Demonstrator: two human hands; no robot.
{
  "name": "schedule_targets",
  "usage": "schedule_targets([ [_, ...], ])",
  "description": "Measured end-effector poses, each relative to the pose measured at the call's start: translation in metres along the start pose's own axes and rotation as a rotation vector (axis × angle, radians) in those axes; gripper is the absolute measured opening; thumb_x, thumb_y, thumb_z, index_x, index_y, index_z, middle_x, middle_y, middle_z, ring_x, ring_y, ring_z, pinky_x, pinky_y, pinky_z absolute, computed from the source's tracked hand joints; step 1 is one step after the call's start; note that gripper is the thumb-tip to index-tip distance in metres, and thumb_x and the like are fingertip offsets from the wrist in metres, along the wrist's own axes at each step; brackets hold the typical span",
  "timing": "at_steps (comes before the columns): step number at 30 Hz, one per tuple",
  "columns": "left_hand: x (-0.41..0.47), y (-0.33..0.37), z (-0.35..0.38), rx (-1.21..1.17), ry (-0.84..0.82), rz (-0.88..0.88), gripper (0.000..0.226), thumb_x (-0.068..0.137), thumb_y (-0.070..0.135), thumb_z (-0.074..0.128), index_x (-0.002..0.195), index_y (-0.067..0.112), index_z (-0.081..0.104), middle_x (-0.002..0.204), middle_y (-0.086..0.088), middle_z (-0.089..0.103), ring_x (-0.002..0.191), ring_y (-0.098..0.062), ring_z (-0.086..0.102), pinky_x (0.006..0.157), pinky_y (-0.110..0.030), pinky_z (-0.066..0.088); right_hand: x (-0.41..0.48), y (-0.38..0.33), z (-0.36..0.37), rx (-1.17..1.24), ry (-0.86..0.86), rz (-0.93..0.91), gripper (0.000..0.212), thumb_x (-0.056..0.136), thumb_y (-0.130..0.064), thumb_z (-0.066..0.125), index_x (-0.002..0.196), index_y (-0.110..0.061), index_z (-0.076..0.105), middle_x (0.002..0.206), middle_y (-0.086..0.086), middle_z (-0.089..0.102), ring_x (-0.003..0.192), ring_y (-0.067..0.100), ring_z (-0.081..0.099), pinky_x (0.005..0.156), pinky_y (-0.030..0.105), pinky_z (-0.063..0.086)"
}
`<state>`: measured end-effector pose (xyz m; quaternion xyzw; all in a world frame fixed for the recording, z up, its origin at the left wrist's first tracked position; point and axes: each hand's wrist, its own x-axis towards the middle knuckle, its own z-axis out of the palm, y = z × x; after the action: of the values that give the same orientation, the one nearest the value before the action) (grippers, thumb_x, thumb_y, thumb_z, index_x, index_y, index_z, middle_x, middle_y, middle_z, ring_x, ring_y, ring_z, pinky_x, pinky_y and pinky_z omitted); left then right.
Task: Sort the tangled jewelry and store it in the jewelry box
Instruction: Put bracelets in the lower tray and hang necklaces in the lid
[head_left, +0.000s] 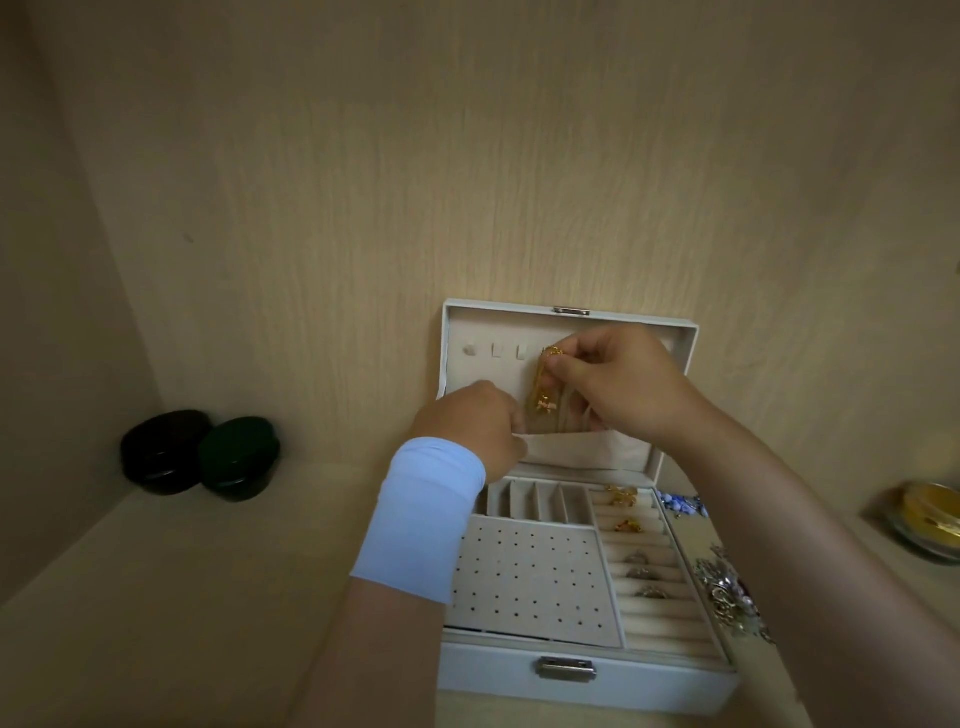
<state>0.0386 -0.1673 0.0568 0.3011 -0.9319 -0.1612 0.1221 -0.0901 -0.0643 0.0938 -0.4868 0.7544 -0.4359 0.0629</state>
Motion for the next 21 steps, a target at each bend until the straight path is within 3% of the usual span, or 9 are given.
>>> schedule_targets([
  [4,0.0,-0.004,-0.004,-0.046,-0.045,-0.002,0.001,0.088,0.035,0.064,0.087,0.036,0.065,0.108,0.011,0.066,0.101,-0.014,0.062,0.087,-0.029,0.051,0.004,0.007,0.008,-0.169,-0.028,-0.046,0.025,0.096,-0.021,0.062,0.077,-0.014,0.074,0.058,0.006,0.07,0.05,0.016,0.066,0.057,0.027,0.053],
  [8,-0.001,-0.005,-0.006,-0.085,-0.045,-0.012,0.004,0.087,0.036,0.066,0.088,0.034,0.069,0.106,0.011,0.069,0.101,-0.014,0.063,0.088,-0.029,0.051,-0.002,0.015,0.017,-0.378,-0.14,-0.085,0.014,0.089,-0.017,0.07,0.08,-0.022,0.08,0.078,-0.005,0.075,0.057,-0.004,0.062,0.07,0.028,0.058],
  [11,-0.001,-0.005,-0.006,-0.105,-0.037,-0.018,0.015,0.087,0.037,0.068,0.1,0.031,0.073,0.107,0.01,0.068,0.1,-0.014,0.063,0.086,-0.027,0.051,-0.007,0.019,0.02,-0.478,-0.1,-0.113,0.012,0.083,-0.017,0.073,0.084,-0.026,0.081,0.081,-0.009,0.074,0.076,0.005,0.067,0.078,0.034,0.059],
  [18,-0.001,0.0,-0.005,-0.132,0.033,0.007,0.017,0.087,0.038,0.066,0.101,0.031,0.072,0.106,0.01,0.068,0.097,-0.013,0.063,0.087,-0.028,0.052,-0.018,0.022,0.02,-0.403,-0.171,-0.139,0.025,0.089,-0.01,0.066,0.104,-0.025,0.079,0.098,-0.007,0.077,0.091,0.007,0.069,0.088,0.034,0.057],
  [21,0.0,0.002,-0.002,-0.182,0.071,0.052,0.018,0.085,0.041,0.068,0.102,0.035,0.07,0.108,0.016,0.066,0.101,-0.008,0.063,0.093,-0.033,0.052,-0.022,0.026,0.007,-0.337,-0.103,-0.124,0.022,0.091,-0.014,0.067,0.105,-0.027,0.078,0.105,-0.012,0.075,0.092,-0.006,0.065,0.103,0.032,0.049],
])
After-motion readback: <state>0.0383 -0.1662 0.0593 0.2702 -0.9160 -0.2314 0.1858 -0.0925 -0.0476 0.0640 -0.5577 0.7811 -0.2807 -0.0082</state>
